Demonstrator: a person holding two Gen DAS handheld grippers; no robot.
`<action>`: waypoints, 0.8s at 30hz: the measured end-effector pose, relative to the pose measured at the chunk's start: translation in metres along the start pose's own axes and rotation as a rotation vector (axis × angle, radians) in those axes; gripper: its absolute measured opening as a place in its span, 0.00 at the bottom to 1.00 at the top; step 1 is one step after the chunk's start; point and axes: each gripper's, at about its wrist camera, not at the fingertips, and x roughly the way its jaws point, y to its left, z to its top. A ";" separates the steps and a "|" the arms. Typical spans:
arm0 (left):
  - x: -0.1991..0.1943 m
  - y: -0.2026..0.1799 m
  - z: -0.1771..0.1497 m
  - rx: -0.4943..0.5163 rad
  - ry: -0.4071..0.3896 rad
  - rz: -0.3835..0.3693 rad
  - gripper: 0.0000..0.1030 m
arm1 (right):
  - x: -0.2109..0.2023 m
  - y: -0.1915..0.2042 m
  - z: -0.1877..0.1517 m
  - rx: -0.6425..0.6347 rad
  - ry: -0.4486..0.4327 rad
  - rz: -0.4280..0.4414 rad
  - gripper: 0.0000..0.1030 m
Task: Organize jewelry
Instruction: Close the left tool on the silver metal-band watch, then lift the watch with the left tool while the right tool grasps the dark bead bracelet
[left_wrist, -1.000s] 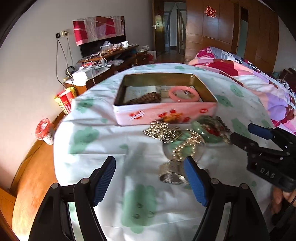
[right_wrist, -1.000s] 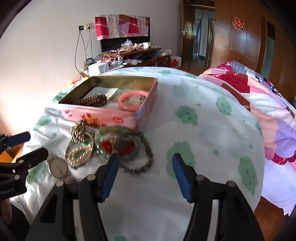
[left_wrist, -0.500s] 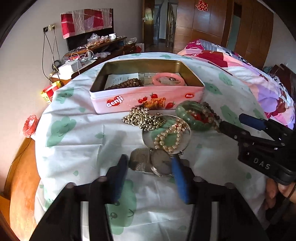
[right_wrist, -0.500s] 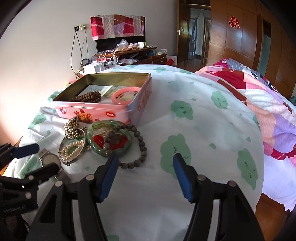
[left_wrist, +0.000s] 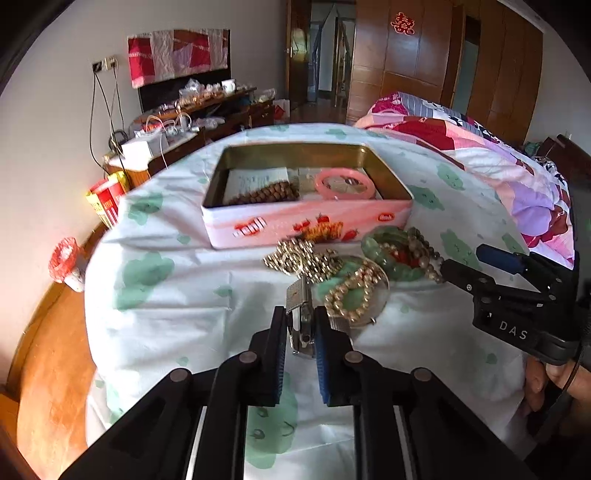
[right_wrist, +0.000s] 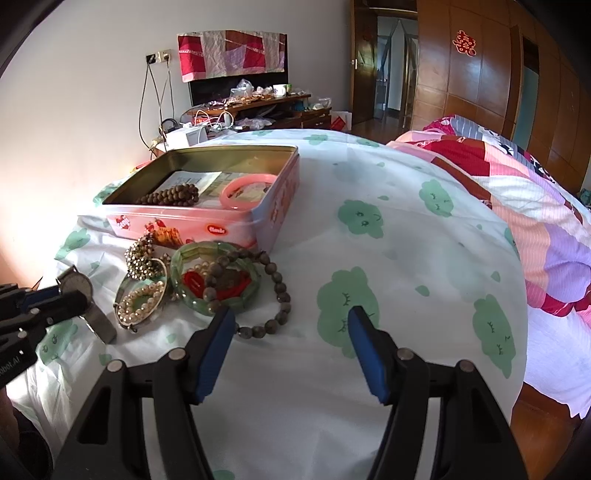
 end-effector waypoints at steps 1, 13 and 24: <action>-0.002 0.002 0.002 0.000 -0.008 0.004 0.14 | 0.000 -0.001 0.001 0.002 0.000 -0.002 0.64; -0.011 0.022 0.019 -0.038 -0.058 0.024 0.14 | 0.003 -0.005 0.016 -0.007 0.003 0.009 0.60; -0.003 0.024 0.027 -0.016 -0.072 0.051 0.14 | 0.033 0.001 0.025 -0.075 0.112 0.023 0.37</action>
